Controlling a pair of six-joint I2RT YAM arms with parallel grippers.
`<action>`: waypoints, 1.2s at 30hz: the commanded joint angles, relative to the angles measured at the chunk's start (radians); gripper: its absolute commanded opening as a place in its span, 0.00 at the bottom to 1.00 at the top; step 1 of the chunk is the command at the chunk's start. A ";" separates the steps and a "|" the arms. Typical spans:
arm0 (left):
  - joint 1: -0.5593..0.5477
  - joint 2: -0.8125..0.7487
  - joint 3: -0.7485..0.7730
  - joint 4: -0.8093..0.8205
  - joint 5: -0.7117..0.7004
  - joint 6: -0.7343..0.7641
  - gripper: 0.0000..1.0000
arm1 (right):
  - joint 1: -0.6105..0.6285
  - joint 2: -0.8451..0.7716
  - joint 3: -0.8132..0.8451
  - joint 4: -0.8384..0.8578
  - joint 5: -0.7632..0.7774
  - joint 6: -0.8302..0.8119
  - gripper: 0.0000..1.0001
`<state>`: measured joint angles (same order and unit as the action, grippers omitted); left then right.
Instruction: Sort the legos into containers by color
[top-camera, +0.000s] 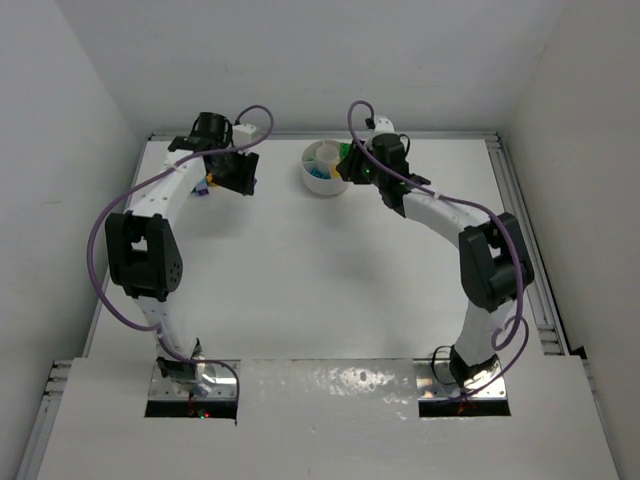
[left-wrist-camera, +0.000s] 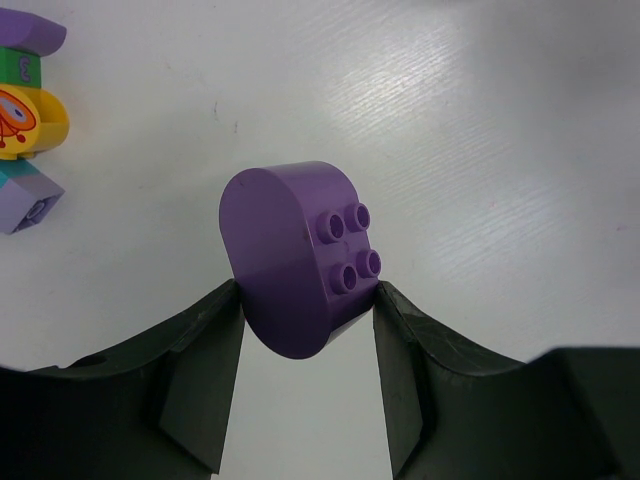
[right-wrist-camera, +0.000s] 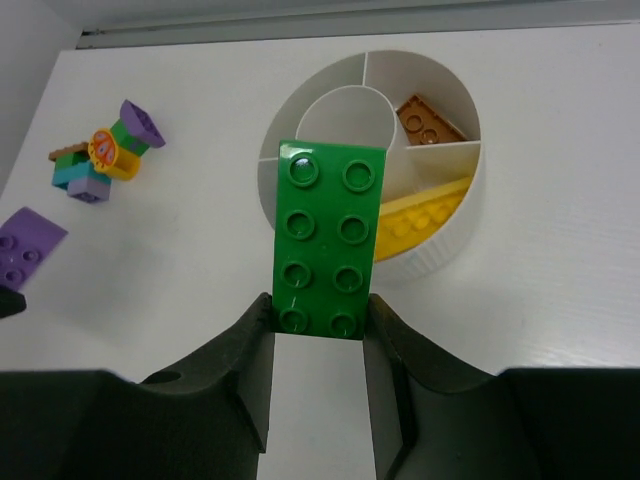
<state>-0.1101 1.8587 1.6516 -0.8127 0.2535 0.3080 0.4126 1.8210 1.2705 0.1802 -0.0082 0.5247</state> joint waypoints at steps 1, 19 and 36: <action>0.006 -0.045 0.036 0.032 -0.008 -0.021 0.00 | -0.005 0.067 0.075 0.067 -0.010 0.087 0.00; 0.026 -0.072 -0.023 0.058 -0.039 -0.029 0.00 | -0.034 0.314 0.271 0.071 0.139 0.158 0.00; 0.035 -0.079 -0.021 0.055 -0.059 -0.018 0.00 | -0.089 0.466 0.493 0.054 0.083 0.141 0.00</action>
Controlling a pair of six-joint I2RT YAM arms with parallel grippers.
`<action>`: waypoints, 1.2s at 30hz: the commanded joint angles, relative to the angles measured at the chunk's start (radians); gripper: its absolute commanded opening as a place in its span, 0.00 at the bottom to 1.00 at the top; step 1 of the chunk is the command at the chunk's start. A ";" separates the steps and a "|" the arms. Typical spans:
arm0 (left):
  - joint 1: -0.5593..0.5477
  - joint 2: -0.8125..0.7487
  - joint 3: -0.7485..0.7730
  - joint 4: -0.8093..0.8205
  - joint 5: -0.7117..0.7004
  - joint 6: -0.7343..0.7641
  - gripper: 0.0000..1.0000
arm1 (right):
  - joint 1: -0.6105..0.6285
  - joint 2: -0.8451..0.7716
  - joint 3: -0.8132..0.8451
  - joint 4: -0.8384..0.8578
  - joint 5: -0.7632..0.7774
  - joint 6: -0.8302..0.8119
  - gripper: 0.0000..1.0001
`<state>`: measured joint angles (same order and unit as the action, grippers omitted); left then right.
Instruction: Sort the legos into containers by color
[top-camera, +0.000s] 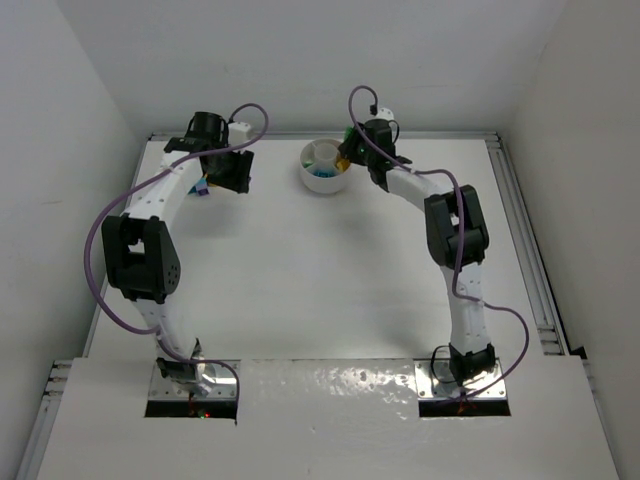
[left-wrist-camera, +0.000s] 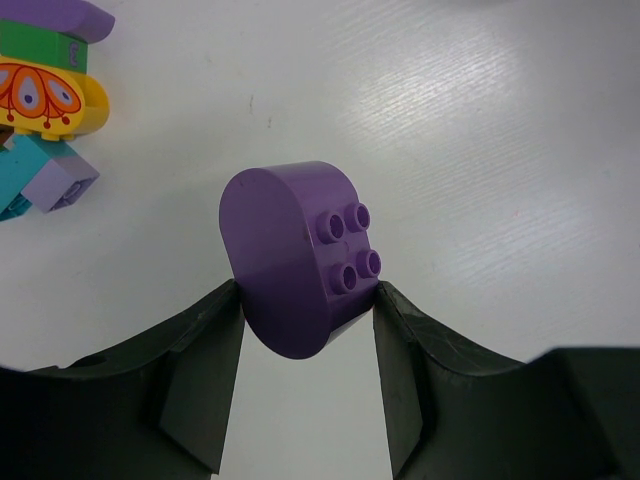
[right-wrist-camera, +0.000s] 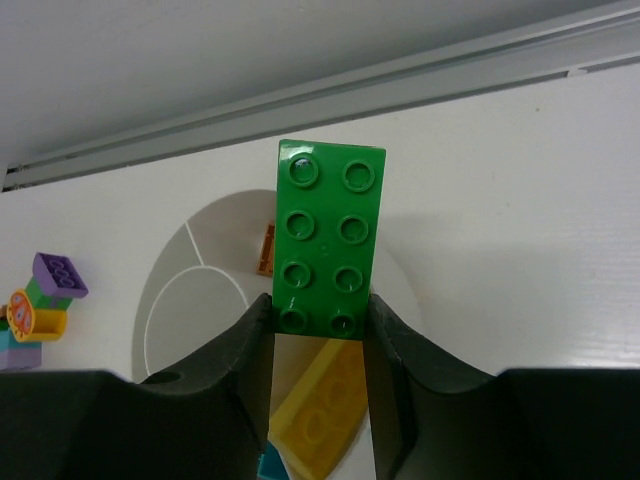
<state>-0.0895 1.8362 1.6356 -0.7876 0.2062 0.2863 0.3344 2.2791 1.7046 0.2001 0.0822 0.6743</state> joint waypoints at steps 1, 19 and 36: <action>0.016 -0.058 -0.005 0.028 -0.013 0.004 0.00 | -0.015 0.013 0.069 0.032 -0.015 -0.019 0.00; 0.019 -0.078 -0.023 0.036 -0.022 0.001 0.00 | -0.044 0.077 0.325 -0.051 -0.145 -0.157 0.00; 0.022 -0.068 -0.013 0.067 -0.007 -0.030 0.00 | 0.150 -0.041 0.216 -0.019 -0.286 0.065 0.00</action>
<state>-0.0822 1.8099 1.6077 -0.7574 0.1978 0.2703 0.4873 2.1983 1.9053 0.1314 -0.1688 0.6090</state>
